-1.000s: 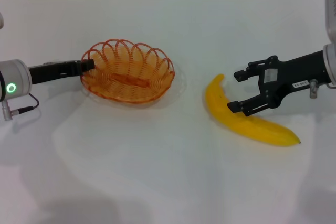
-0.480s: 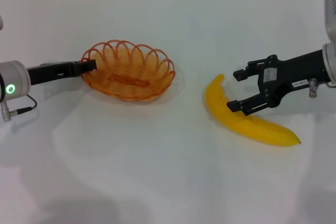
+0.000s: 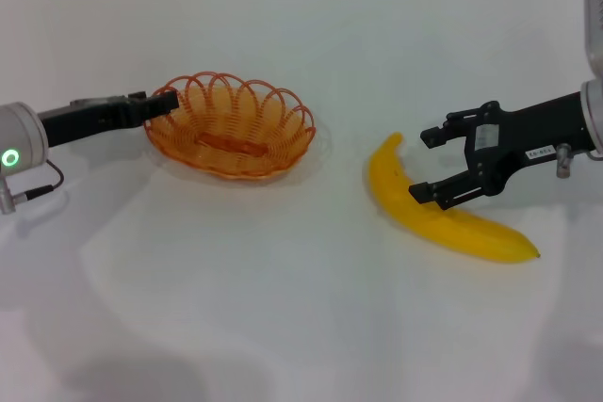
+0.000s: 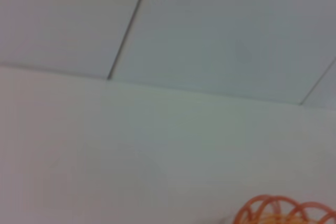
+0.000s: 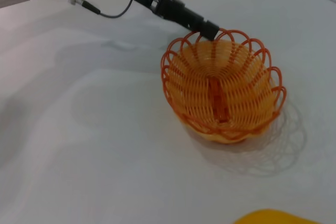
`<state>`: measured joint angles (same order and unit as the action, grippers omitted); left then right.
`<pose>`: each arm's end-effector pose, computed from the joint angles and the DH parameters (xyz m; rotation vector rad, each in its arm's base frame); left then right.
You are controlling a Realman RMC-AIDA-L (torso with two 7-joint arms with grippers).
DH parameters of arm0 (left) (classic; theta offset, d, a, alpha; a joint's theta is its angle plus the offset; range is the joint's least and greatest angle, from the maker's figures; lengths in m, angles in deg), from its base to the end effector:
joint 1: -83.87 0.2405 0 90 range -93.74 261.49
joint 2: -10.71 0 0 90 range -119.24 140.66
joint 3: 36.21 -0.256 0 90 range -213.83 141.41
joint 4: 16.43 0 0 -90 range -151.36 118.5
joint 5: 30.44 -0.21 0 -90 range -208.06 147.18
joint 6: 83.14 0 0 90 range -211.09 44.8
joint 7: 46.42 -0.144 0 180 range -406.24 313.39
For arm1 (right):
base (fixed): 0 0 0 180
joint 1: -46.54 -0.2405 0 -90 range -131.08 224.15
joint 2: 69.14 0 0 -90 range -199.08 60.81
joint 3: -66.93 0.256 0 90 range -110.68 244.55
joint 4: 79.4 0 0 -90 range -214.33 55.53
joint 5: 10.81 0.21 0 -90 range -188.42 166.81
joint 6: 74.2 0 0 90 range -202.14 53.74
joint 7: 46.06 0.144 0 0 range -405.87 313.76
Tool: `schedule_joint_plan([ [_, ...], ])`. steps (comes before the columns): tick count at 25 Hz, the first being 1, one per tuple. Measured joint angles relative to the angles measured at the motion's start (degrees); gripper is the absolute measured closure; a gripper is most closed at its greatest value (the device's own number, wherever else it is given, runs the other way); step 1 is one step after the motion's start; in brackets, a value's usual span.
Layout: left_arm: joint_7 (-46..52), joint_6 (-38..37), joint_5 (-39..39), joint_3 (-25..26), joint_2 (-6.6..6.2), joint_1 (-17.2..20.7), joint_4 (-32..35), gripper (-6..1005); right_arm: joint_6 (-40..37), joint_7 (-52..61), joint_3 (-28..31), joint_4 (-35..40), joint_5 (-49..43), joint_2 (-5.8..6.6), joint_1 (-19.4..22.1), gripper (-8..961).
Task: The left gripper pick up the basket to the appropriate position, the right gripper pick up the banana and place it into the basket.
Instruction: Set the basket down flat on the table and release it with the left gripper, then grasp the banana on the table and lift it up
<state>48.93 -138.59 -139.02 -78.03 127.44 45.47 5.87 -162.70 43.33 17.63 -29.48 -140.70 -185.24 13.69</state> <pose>-0.2882 0.3997 -0.0190 -2.2344 -1.1776 -0.5564 0.2625 0.3492 0.0220 -2.8854 0.5104 0.1096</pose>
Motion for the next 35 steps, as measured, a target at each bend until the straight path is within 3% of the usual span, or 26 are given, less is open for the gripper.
schedule_joint_plan([
  [11, -4.7, -6.1, 1.3, -0.1, 0.09, 3.6, 8.1, 410, 0.2, -0.1, 0.3, 0.0, 0.4, 0.0, -0.1, 63],
  [19, -16.6, -13.2, 1.2, -0.2, 0.02, 8.2, 12.1, 409, 0.7, -0.5, 0.7, 0.2, 2.7, -0.22, -0.2, 64],
  [27, -30.7, -19.8, 3.2, -0.1, 0.15, 12.9, 11.5, 410, 1.7, -1.4, 0.8, 0.4, 4.9, -0.27, 0.2, 64],
  [35, -35.0, -24.2, 4.5, 0.4, -0.06, 16.7, 10.5, 410, 3.6, -0.4, 0.5, 0.5, 5.0, -0.56, 0.2, 64],
])
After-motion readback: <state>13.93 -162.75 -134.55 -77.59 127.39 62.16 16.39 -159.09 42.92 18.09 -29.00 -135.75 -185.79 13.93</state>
